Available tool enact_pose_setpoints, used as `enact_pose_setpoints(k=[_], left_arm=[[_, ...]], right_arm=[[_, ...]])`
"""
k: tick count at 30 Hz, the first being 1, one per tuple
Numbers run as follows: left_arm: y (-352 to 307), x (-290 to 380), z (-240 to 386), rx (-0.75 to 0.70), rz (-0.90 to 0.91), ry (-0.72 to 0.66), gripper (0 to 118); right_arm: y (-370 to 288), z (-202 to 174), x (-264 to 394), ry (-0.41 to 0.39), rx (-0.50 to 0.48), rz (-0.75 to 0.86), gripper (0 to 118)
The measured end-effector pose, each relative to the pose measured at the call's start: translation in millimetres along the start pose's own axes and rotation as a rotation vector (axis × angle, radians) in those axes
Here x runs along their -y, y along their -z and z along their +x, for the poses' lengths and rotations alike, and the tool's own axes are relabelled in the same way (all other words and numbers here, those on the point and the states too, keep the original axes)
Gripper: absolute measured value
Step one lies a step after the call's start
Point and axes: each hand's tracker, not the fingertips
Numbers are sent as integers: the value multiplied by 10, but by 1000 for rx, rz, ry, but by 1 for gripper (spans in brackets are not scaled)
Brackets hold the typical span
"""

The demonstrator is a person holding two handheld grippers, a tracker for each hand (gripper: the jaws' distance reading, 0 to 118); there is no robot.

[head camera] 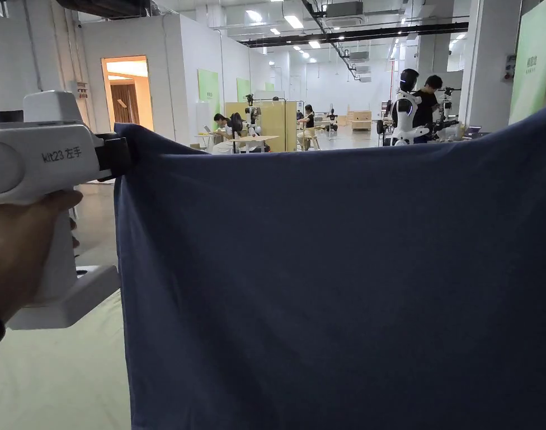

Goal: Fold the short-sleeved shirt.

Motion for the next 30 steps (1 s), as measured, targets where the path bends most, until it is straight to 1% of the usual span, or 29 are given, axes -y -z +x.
enact_pose_setpoints(k=[3, 6, 8, 9, 10, 13, 14, 16, 18, 19, 20, 21, 22, 23, 24, 25, 27, 29, 30], left_arm=[[185, -22, 49, -30, -15, 18, 6], [385, -33, 98, -28, -22, 12, 6], [538, -26, 123, -31, -41, 45, 6], [607, -23, 139, -34, -50, 58, 6], [673, -11, 155, -37, -50, 70, 6], [892, -13, 170, -49, -49, 80, 6], [979, -19, 159, -49, -52, 77, 6], [1146, -21, 155, -63, -71, 77, 6], [1329, -4, 141, -74, -89, 100, 6], [1392, 6, 130, -85, -106, 102, 6], [1465, 25, 114, -87, -104, 90, 6], [1522, 47, 95, -76, -105, 54, 6], [1572, 68, 81, -71, -104, 31, 6], [1637, 104, 73, -79, -111, 25, 6], [1714, 149, 65, -87, -119, 28, 6], [1774, 184, 71, -91, -139, 46, 6], [1871, 248, 98, -105, -156, 72, 6], [1923, 315, 92, -77, -137, 74, 6], [1964, 341, 93, -79, -140, 73, 6]], right_arm=[[229, 116, -3, -4, 1, -4, 4], [438, 113, 5, -38, -17, -5, 4], [613, 151, 25, -46, -15, -12, 4], [692, 151, 39, -74, 6, -12, 4], [655, 58, 15, -124, 16, 25, 4], [869, 60, 13, -73, 18, 12, 4], [1072, 281, 48, -35, 24, 0, 4], [1295, 400, 65, -22, 29, 0, 4], [1479, 454, 73, -53, 51, -31, 4], [1562, 489, 91, -54, 68, -28, 4], [1656, 542, 122, -41, 72, -30, 4], [1740, 596, 180, -6, 77, -60, 4], [1591, 475, 197, -42, 174, -50, 4], [1556, 388, 252, -70, 158, -39, 4], [1585, 369, 311, -106, 168, -54, 4], [1619, 376, 368, -119, 167, -57, 4], [1713, 355, 494, -134, 158, -109, 4], [1727, 373, 571, -115, 164, -72, 4], [1713, 374, 599, -97, 229, -100, 4]])
